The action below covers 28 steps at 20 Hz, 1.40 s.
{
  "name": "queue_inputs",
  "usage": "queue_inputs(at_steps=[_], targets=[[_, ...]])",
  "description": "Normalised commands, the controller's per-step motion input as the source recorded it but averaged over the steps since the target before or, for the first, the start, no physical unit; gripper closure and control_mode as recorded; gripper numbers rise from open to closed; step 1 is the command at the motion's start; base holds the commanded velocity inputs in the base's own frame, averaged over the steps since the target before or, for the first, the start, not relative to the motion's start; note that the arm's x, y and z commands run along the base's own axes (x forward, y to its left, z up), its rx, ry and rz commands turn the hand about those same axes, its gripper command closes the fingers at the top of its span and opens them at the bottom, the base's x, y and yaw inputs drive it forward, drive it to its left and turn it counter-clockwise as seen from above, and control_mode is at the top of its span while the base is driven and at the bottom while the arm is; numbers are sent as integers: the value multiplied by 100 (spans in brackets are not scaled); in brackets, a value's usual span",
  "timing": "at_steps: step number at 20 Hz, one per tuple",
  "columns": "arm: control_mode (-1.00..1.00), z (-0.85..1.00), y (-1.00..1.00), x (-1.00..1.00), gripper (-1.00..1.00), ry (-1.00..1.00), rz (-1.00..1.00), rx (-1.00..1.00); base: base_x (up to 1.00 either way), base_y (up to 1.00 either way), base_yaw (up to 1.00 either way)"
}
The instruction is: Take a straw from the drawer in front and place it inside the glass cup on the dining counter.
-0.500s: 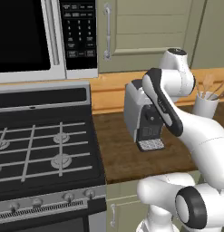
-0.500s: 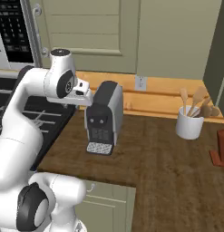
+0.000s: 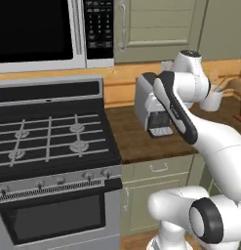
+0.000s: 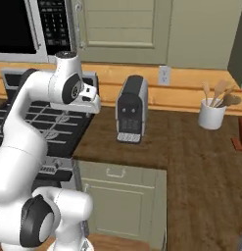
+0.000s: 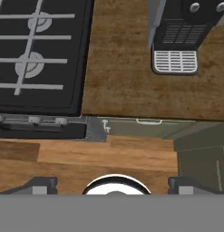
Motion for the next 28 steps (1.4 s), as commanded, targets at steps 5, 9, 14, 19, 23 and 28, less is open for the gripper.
queue_inputs(at_steps=[5,9,14,19,23,28], targets=[[100,0,0,0,-100,0,0,0,-4,66,-69],[100,0,0,0,-100,0,0,0,1,30,-85],[100,0,0,0,-100,0,0,0,0,37,-81],[100,0,0,0,-100,0,0,0,-1,64,-69],[100,0,0,0,-100,0,0,0,-28,93,-54],[100,0,0,0,-100,0,0,0,-40,90,-43]])
